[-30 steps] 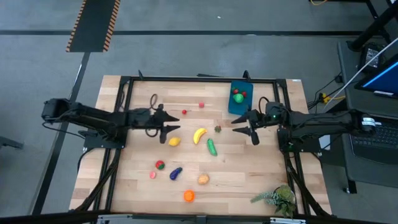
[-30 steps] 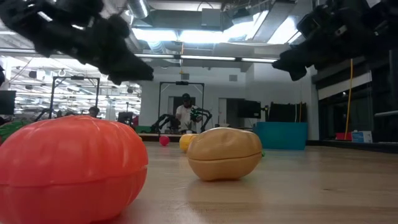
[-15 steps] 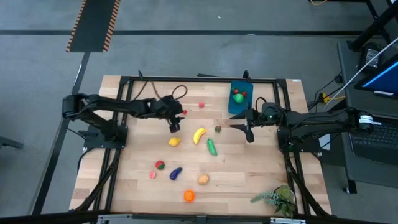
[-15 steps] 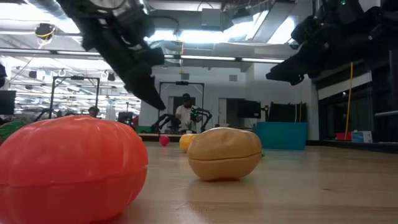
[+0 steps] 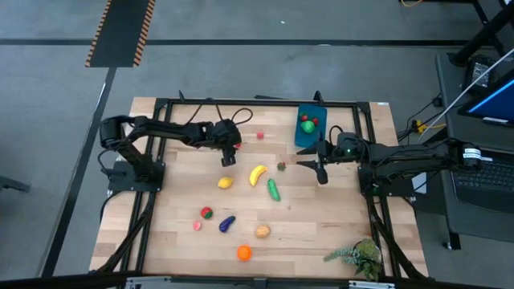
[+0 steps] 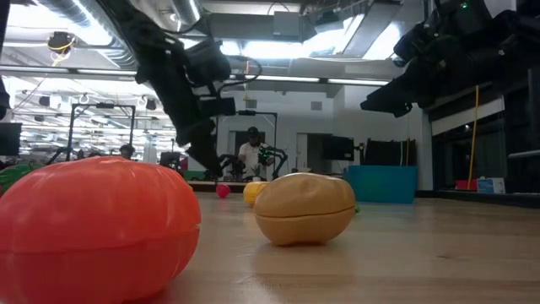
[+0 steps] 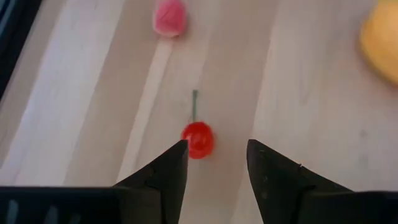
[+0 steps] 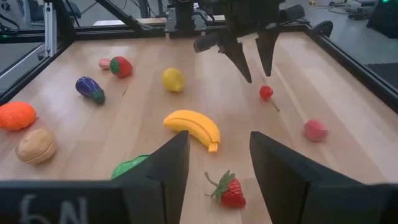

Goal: Pick and placing Produce into tupperware
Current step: Put the red cherry into the blue bin

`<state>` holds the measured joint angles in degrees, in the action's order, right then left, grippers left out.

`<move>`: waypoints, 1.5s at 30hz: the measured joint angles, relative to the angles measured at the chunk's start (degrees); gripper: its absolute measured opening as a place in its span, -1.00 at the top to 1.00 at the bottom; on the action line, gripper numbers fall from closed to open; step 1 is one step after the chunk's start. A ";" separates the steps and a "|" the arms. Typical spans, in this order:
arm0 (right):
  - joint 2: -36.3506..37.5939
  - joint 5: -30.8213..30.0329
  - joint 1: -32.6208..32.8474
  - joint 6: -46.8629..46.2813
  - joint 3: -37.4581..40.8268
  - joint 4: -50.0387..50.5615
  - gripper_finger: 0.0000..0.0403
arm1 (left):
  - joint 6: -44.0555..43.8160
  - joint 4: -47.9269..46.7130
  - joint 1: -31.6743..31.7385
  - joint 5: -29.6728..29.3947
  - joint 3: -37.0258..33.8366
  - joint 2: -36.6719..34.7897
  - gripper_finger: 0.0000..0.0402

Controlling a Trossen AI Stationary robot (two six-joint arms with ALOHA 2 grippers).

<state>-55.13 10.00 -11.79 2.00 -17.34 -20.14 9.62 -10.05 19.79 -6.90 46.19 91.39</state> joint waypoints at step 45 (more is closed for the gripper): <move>0.00 0.04 -0.09 0.07 0.00 -0.22 0.15 | 0.08 6.28 0.86 0.58 -0.04 7.30 0.35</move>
<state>-55.13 10.04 -11.88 2.07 -17.34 -20.36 9.69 -3.77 20.65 -6.32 46.15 98.70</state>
